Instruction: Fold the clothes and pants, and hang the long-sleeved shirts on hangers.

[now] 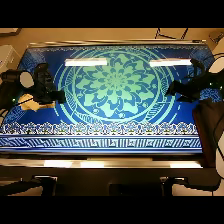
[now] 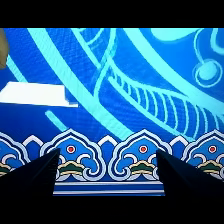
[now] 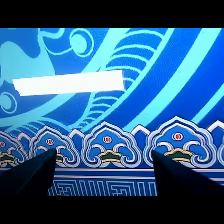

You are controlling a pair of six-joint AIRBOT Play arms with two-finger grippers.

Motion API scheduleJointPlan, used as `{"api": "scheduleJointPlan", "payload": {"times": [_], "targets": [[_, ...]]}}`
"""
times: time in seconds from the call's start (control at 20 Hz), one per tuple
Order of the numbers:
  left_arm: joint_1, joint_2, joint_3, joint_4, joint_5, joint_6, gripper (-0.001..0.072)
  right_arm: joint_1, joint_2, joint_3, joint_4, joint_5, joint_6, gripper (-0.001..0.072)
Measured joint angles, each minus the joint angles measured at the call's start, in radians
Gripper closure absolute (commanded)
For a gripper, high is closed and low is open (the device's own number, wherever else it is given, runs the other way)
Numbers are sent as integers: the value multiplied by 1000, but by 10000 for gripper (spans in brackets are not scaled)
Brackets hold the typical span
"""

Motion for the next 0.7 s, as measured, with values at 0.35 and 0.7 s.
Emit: {"api": "scheduleJointPlan", "payload": {"times": [0.35, 0.7], "targets": [[0, -1, 2, -30, 246, -7, 2, 0, 0, 0, -7, -113, 4, 36], [274, -14, 52, 85, 190, -134, -2, 1, 0, -6, -93, -179, -23, 36]]}}
